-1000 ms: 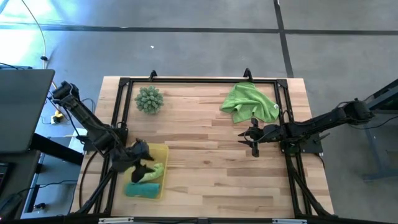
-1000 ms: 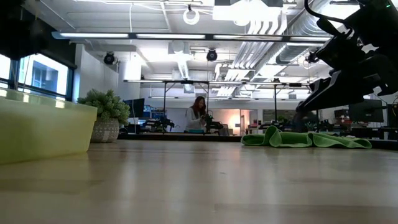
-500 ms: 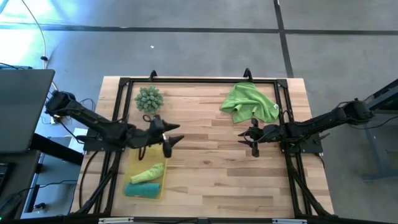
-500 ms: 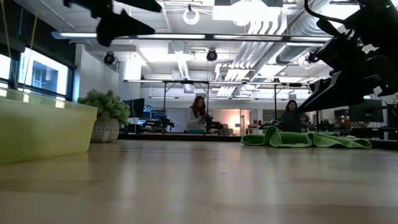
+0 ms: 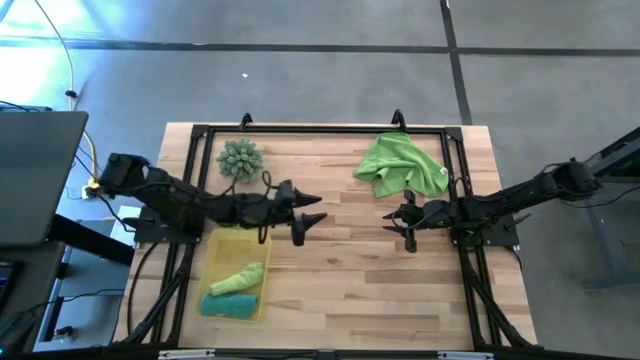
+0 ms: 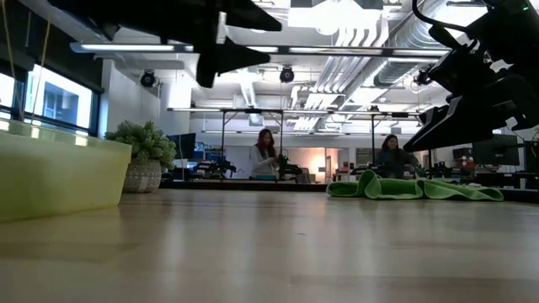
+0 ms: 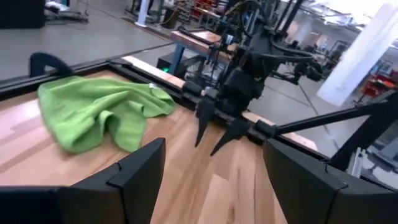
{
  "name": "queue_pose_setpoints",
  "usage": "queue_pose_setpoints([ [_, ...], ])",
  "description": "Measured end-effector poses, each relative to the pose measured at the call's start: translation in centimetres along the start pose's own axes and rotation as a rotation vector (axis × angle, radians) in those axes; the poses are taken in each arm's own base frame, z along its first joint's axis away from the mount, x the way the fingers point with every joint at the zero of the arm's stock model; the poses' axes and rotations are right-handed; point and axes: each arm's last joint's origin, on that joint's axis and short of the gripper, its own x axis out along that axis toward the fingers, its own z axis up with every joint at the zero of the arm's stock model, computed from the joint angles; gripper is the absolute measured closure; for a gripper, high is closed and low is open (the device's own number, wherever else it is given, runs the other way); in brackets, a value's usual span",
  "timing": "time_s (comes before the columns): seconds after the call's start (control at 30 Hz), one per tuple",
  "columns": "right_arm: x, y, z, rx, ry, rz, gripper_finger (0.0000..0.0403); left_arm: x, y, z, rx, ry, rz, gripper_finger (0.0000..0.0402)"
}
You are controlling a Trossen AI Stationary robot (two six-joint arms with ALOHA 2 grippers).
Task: Roll microfiber towels into tight, uniform cylinder then place into a basket
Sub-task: Fold the green towel
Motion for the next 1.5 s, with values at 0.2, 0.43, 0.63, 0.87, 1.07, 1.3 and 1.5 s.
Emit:
queue_pose_setpoints([
  [0.2,0.0,0.0,0.0,-0.001,0.005,0.0,0.0274,2.4,-0.2,0.4,0.071,-0.003,0.02,0.0143],
  [0.43,0.0,0.0,-0.1,-0.001,0.007,0.0,0.0274,4.1,-0.8,1.0,0.149,-0.019,0.022,0.0143],
  [0.63,0.0,0.0,-0.1,-0.003,0.015,-0.001,0.0274,5.0,-1.4,1.4,0.212,-0.035,0.017,0.0143],
  [0.87,0.0,0.0,-0.1,-0.003,0.015,-0.001,0.0274,5.1,-1.4,1.7,0.25,-0.041,0.019,0.0143],
  [1.07,0.0,0.0,0.1,0.002,-0.014,0.001,0.0274,5.1,-1.2,1.7,0.265,-0.042,0.025,0.0143],
  [1.3,-0.1,0.0,1.6,0.035,-0.165,0.002,0.0274,5.1,-1.2,1.8,0.265,-0.042,0.027,0.0143],
  [1.5,-0.4,0.1,2.7,0.055,-0.282,0.008,0.0274,5.1,-1.2,1.7,0.265,-0.042,0.026,0.0143],
])
